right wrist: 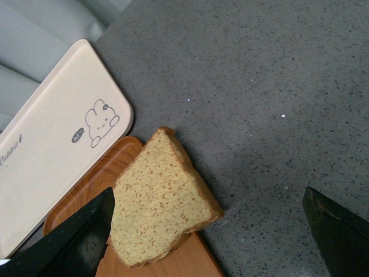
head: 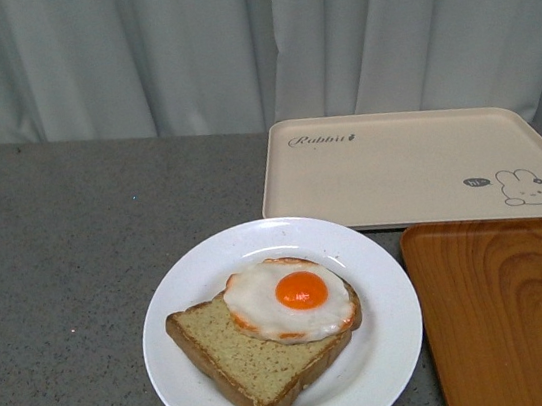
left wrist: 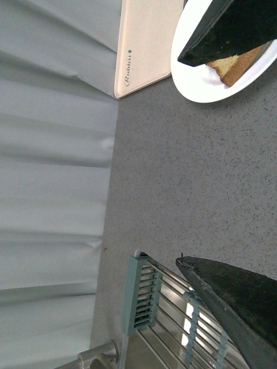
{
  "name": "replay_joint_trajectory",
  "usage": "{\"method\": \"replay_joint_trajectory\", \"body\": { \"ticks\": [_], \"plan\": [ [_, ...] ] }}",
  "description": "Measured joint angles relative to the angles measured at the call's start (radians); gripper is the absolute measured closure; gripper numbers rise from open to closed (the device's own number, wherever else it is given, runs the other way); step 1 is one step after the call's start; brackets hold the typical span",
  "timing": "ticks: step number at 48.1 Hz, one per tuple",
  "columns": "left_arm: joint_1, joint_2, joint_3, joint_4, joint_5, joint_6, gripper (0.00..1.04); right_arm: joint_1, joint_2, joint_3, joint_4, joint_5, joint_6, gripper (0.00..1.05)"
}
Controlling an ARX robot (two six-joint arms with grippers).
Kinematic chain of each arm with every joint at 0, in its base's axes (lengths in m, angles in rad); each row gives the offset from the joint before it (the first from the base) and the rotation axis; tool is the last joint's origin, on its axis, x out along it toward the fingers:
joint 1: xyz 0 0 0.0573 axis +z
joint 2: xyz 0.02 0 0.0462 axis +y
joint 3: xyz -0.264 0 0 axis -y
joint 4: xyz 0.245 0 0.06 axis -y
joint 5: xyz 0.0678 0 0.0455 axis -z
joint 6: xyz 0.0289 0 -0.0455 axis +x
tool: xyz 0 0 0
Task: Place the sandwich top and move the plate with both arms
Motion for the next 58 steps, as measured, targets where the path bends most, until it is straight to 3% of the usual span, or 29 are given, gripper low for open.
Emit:
{"method": "replay_joint_trajectory", "body": {
  "ticks": [12,27,40,58],
  "plan": [
    [0.000,0.000,0.000,0.000,0.000,0.000,0.06,-0.022,0.095,0.031,0.016,0.029,-0.027,0.09],
    [0.000,0.000,0.000,0.000,0.000,0.000,0.06,0.089,0.283,0.061,0.135,0.145,-0.008,0.09],
    [0.000,0.000,0.000,0.000,0.000,0.000,0.06,0.107,0.411,0.072,0.209,0.184,-0.005,0.09],
    [0.000,0.000,0.000,0.000,0.000,0.000,0.06,0.164,0.442,0.039,0.277,0.156,0.002,0.09]
  ]
}}
